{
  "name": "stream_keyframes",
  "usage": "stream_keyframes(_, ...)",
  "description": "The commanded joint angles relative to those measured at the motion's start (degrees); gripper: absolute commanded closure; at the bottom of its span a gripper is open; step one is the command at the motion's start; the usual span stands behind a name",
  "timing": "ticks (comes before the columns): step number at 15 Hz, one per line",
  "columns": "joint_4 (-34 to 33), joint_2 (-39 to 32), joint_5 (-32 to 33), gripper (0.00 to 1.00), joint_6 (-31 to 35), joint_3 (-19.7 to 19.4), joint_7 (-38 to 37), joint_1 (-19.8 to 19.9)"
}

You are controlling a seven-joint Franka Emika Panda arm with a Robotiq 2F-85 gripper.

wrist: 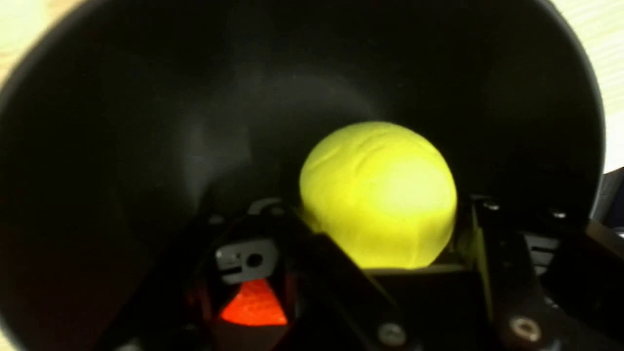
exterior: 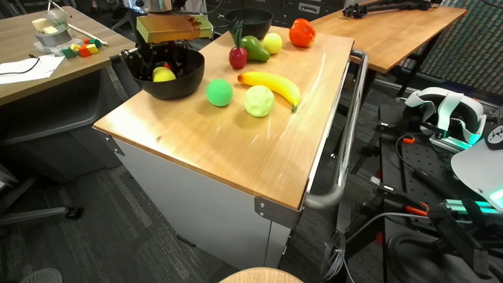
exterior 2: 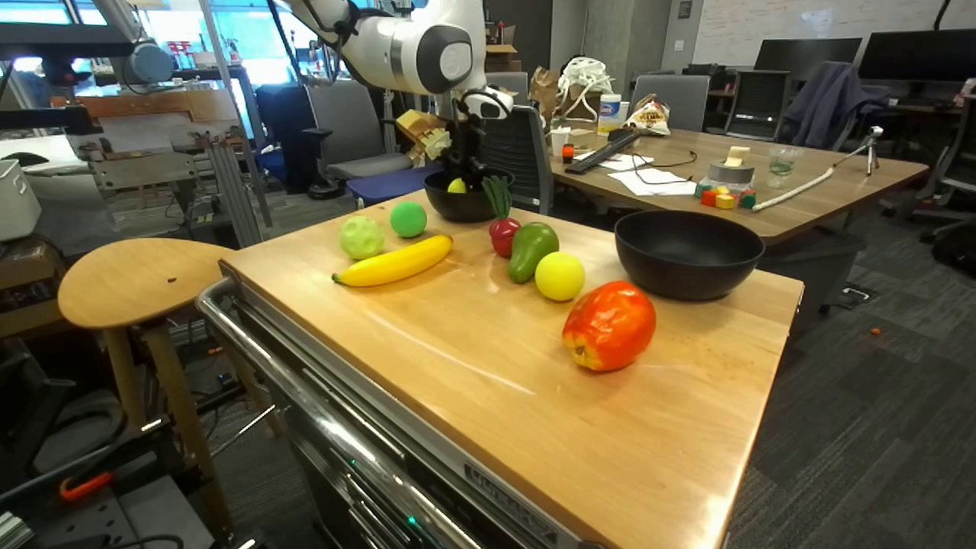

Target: Take the fruits and vegetables out of the bowls and put them on the table

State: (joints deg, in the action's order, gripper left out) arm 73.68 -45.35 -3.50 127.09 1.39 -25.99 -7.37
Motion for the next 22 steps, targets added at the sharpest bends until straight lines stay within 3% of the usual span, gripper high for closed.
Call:
stream_keyframes(1, 2.0, 2.34, -3.06, 0.69, -1.91, 0.44, 1.94, 0.99)
stream_keyframes(8, 20.91, 19.67, 0.26, 0.71, 8.14, -2.69, 1.08, -0.46)
stream_keyframes(14, 37.94, 32.3, -0.83, 0.71, 6.71, -4.15, -0.35, 2.01)
stream_keyframes(18, 45.29, 33.76, -2.15, 0.71, 4.14, -5.11, -2.25, 4.68)
stream_keyframes(22, 49.29, 33.85, -0.23, 0.71, 7.59, -6.9, -6.37, 5.71)
